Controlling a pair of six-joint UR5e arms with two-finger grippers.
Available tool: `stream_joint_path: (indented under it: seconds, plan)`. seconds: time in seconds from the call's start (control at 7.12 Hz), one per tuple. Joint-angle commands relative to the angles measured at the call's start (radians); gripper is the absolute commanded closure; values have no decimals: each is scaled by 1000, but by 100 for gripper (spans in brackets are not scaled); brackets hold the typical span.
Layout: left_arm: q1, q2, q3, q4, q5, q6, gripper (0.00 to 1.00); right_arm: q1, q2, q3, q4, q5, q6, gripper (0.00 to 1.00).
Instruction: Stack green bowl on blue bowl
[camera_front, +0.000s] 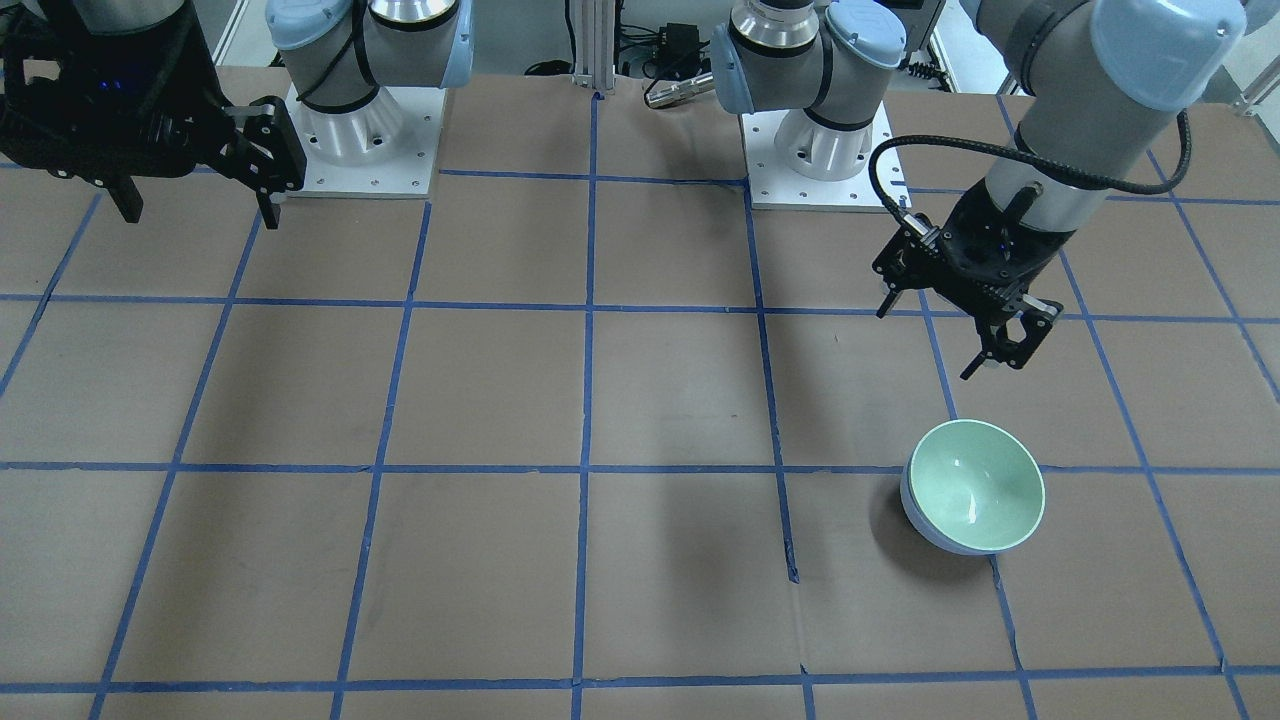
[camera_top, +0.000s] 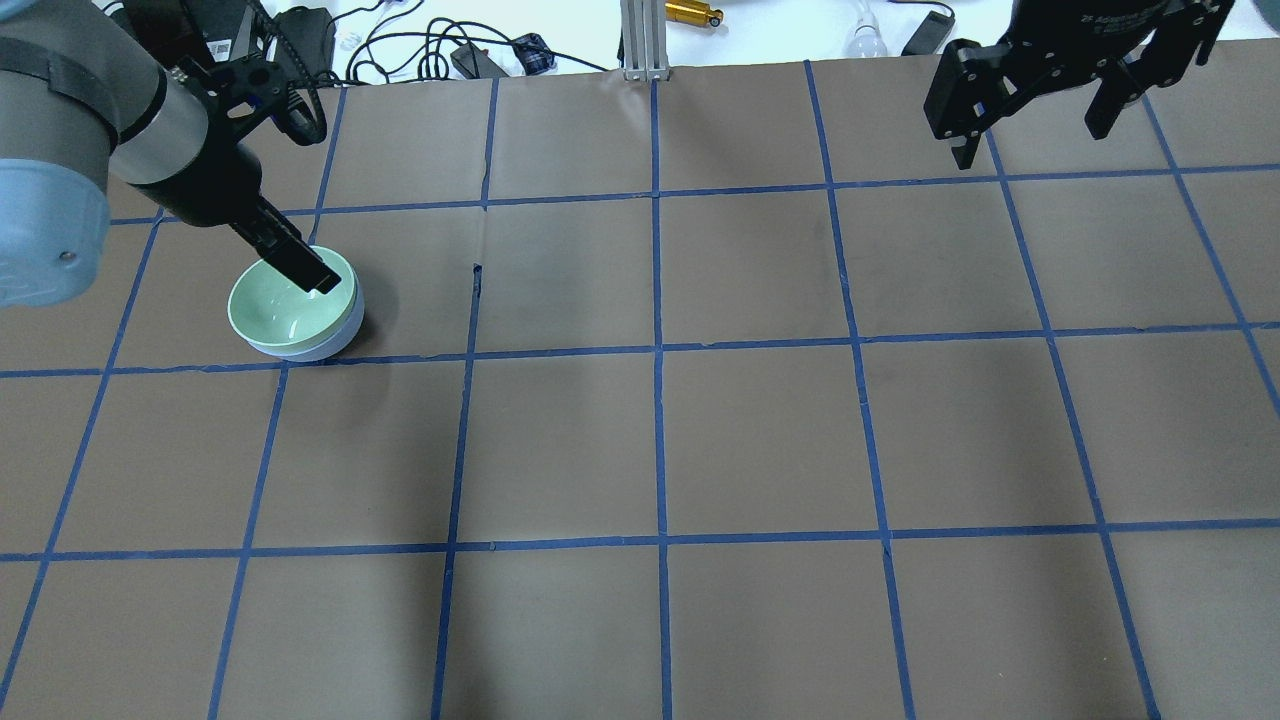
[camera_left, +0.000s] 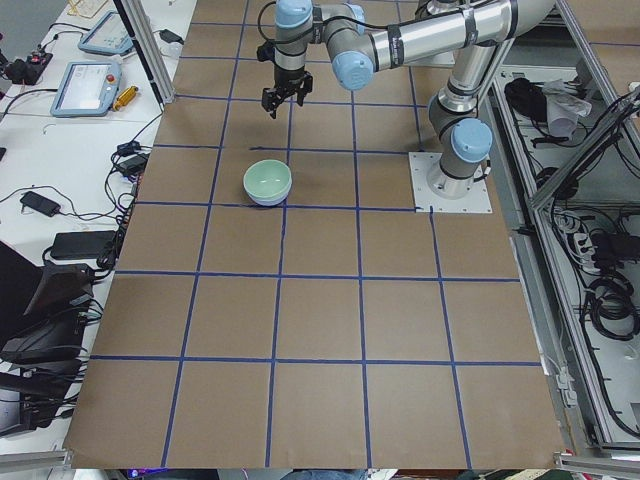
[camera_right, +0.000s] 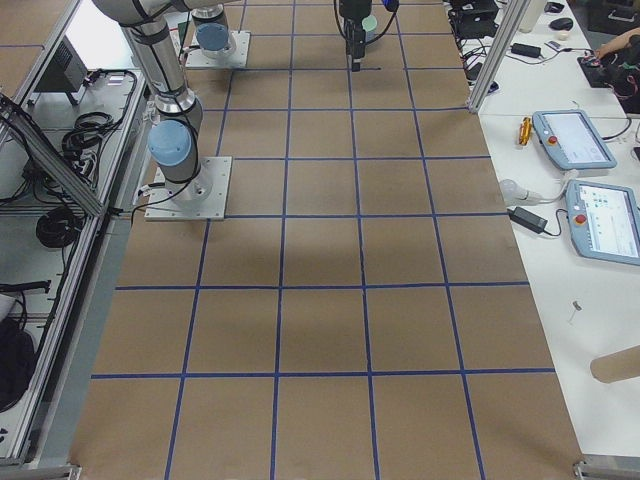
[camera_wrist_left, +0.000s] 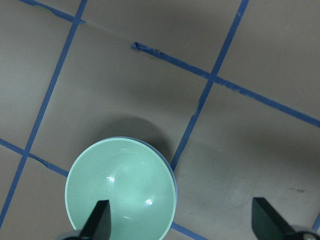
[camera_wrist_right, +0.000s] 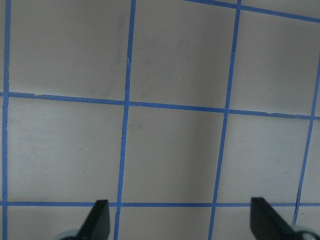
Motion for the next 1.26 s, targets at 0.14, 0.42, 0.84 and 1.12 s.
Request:
stream_joint_path:
  seconds: [0.14,0.42,0.84,1.12]
  plan:
    - [-109,39,23,-48,90,-441,0,0,0,0,0,0,0,0]
    - [-135,44,110,-215,81,-641,0,0,0,0,0,0,0,0]
    - [-168,50,155,-280,79,-776,0,0,0,0,0,0,0,0]
    - [-169,62,157,-306,81,-830,0,0,0,0,0,0,0,0]
